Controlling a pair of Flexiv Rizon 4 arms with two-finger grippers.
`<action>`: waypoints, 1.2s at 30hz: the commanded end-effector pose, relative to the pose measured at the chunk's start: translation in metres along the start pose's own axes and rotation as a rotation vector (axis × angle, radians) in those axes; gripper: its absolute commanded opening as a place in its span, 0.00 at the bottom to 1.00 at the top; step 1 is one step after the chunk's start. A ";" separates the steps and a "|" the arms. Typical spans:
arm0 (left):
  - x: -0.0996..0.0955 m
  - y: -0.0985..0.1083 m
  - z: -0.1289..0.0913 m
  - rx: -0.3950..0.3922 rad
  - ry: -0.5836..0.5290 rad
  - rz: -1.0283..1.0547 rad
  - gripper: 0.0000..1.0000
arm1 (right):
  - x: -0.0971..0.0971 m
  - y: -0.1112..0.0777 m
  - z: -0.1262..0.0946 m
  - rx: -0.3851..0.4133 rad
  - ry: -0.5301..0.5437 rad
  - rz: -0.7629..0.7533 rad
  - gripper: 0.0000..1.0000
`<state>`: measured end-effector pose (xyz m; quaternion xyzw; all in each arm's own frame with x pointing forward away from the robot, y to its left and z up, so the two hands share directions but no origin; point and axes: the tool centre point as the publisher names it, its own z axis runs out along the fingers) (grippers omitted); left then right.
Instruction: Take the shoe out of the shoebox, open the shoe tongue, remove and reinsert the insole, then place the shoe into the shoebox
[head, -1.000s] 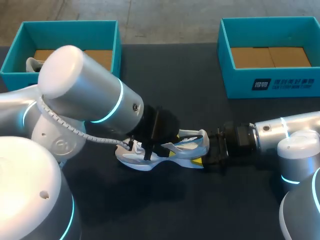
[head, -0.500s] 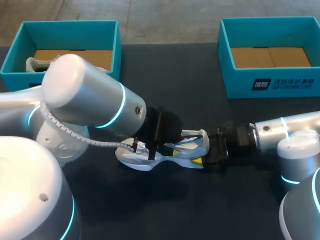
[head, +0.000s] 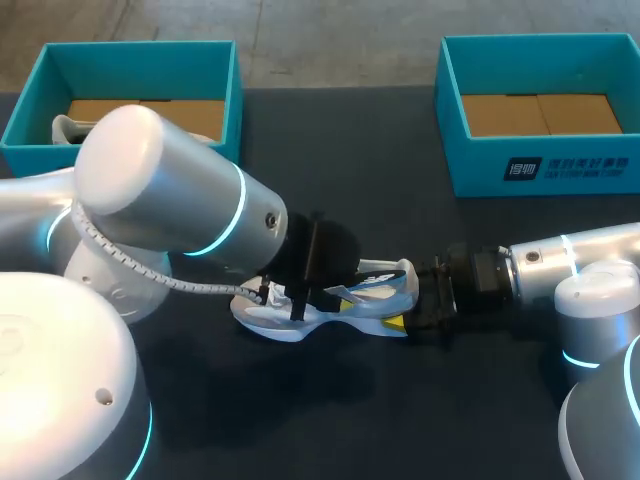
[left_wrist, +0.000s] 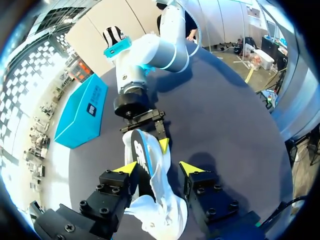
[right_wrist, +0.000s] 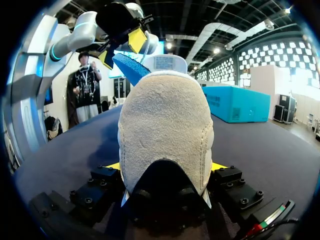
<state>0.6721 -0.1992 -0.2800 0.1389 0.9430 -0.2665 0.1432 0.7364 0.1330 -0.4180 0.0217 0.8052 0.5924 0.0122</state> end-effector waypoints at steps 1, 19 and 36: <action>-0.004 0.000 -0.002 -0.012 0.017 -0.003 0.50 | 0.001 -0.001 0.002 0.004 -0.001 0.001 0.00; -0.005 -0.001 0.032 -0.017 -0.045 -0.041 0.58 | 0.001 -0.001 0.002 0.004 -0.001 0.001 0.00; -0.018 0.002 0.056 -0.030 -0.105 -0.067 0.55 | 0.001 -0.001 0.002 0.004 -0.001 0.001 0.00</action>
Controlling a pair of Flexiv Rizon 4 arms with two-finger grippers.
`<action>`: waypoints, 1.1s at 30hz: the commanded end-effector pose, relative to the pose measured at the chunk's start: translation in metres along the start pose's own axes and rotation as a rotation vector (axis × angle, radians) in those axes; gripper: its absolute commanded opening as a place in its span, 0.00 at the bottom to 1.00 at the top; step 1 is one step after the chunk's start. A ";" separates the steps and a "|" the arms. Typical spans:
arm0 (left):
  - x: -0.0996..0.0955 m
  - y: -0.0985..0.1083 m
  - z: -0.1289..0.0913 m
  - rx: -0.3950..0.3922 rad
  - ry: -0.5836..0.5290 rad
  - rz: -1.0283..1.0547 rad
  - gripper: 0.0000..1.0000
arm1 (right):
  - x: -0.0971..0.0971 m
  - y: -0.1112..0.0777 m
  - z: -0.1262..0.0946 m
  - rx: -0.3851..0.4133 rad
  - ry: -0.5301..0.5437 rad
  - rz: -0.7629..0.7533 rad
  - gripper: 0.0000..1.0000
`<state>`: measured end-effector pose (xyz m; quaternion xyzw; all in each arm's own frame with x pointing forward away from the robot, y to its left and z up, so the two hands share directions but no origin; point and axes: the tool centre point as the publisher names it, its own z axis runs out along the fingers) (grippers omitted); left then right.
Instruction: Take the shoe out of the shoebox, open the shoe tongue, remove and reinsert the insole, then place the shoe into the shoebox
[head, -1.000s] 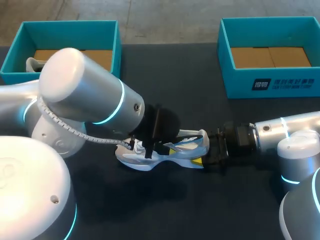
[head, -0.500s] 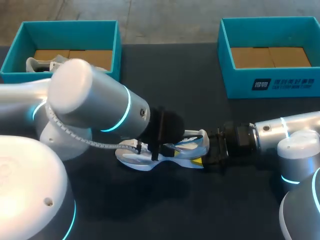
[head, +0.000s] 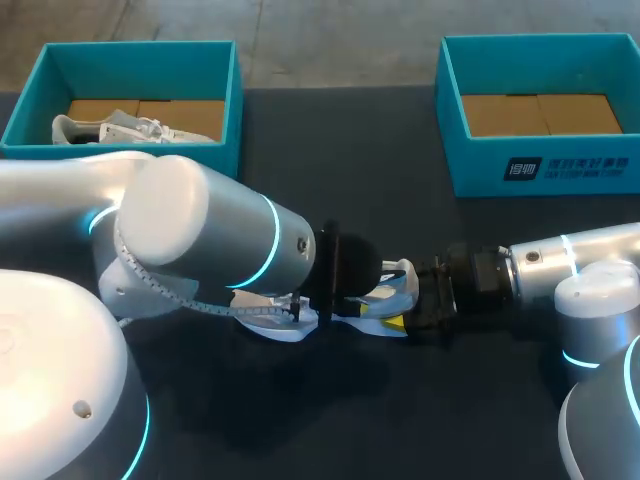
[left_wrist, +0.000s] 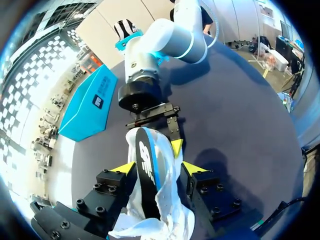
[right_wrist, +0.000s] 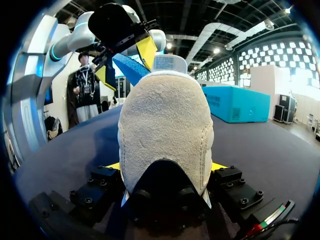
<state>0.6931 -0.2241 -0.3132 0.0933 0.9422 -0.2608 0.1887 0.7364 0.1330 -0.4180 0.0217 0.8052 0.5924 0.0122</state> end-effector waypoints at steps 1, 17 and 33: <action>-0.005 -0.001 0.012 0.006 0.004 -0.008 0.55 | 0.001 -0.001 0.002 0.004 -0.001 0.001 0.00; -0.015 0.006 0.029 0.019 -0.010 -0.023 0.48 | 0.001 -0.001 0.002 0.004 -0.001 0.001 0.00; -0.026 0.010 0.041 0.031 0.008 -0.047 0.41 | 0.001 -0.001 0.002 0.004 -0.001 0.001 0.00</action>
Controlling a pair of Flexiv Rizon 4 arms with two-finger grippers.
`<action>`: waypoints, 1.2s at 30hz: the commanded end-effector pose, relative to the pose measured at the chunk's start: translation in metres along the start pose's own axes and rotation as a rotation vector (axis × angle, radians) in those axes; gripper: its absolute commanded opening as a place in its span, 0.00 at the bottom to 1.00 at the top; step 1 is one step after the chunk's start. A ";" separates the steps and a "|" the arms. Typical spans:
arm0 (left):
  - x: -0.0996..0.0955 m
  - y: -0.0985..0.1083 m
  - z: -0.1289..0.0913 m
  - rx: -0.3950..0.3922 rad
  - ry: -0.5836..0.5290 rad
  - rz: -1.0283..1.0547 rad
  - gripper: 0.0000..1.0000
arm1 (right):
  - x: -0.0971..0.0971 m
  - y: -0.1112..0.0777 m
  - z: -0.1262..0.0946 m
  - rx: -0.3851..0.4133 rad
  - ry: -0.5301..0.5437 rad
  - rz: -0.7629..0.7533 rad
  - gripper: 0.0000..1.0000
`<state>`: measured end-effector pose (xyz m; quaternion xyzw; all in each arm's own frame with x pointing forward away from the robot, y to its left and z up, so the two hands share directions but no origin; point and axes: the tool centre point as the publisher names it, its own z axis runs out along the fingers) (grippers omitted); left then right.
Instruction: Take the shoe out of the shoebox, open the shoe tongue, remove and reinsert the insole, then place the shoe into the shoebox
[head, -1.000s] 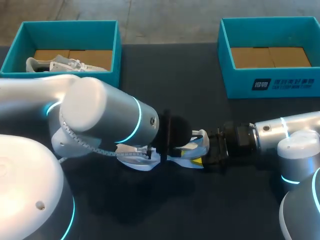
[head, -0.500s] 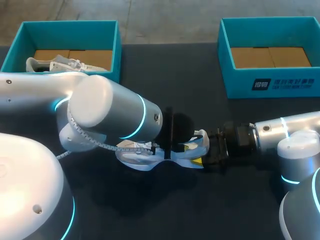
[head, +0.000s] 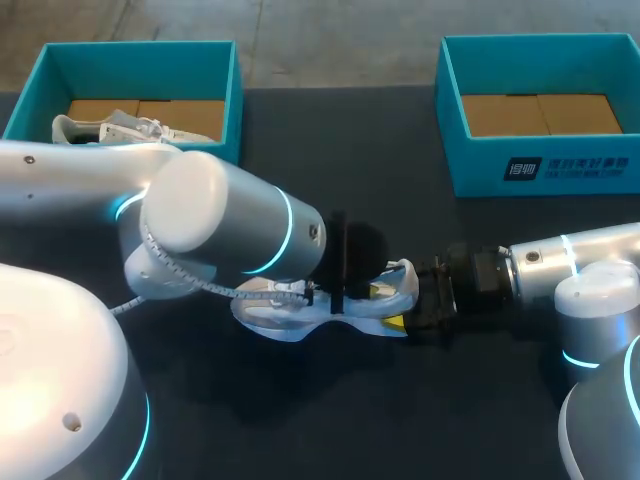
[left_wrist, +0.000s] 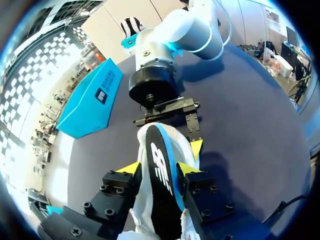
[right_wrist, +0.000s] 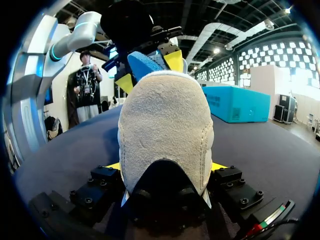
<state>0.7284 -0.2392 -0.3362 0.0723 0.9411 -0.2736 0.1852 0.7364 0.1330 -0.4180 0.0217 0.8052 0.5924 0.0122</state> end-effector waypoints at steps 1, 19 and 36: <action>-0.003 0.003 0.004 0.014 0.018 -0.002 0.38 | 0.001 -0.001 0.002 0.004 -0.001 0.001 0.00; -0.009 0.003 0.007 0.045 0.058 -0.030 0.00 | 0.001 -0.001 0.002 0.004 -0.001 0.001 0.00; -0.015 -0.007 -0.007 0.155 0.220 -0.055 0.00 | 0.001 -0.001 0.002 0.004 -0.001 0.001 0.00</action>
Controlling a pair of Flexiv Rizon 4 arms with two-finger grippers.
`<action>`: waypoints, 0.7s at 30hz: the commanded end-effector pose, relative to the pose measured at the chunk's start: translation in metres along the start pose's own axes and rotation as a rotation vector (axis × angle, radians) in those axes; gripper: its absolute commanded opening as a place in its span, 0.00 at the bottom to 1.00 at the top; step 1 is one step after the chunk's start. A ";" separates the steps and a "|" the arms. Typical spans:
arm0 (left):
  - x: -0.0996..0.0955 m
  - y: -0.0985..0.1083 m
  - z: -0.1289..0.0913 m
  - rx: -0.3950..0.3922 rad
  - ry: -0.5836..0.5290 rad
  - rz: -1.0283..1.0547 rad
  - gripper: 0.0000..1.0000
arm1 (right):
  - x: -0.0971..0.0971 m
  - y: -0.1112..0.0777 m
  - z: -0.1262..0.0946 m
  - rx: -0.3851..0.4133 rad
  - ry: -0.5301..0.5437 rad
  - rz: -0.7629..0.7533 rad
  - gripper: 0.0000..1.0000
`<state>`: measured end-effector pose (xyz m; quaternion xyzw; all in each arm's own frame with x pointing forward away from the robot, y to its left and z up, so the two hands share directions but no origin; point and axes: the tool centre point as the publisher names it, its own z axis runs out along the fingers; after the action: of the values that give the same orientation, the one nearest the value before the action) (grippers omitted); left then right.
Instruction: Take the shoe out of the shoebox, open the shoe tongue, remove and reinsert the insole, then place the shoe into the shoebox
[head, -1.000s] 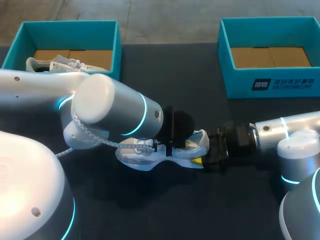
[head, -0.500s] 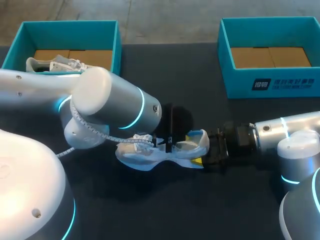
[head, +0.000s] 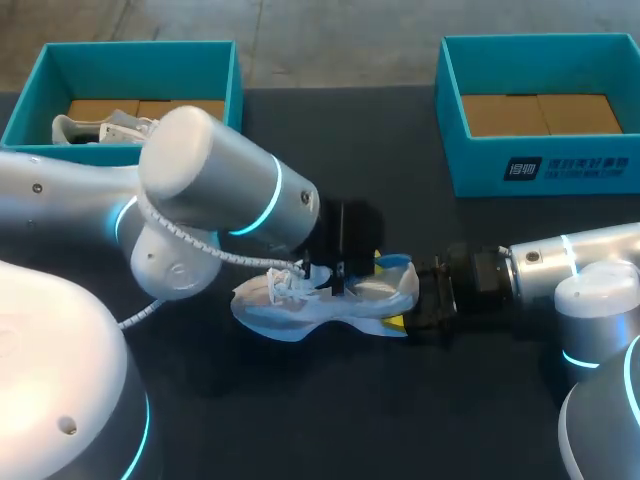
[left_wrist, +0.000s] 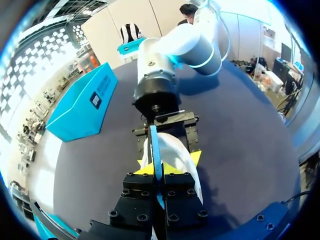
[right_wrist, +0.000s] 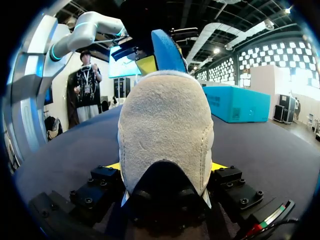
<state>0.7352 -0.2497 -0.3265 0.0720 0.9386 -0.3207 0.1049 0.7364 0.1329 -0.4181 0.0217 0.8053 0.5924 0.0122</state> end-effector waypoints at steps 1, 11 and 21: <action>-0.004 0.002 -0.010 0.058 0.088 0.008 0.00 | 0.001 -0.001 0.002 0.004 -0.001 0.001 0.00; 0.001 -0.013 -0.023 0.094 0.112 0.033 0.00 | 0.001 -0.001 0.002 0.004 -0.001 0.001 0.00; 0.005 -0.035 -0.042 0.123 0.180 0.049 0.00 | 0.001 -0.001 0.002 0.004 -0.001 0.001 0.00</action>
<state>0.7165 -0.2547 -0.2868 0.1242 0.9204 -0.3692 0.0340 0.7364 0.1329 -0.4181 0.0217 0.8053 0.5924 0.0122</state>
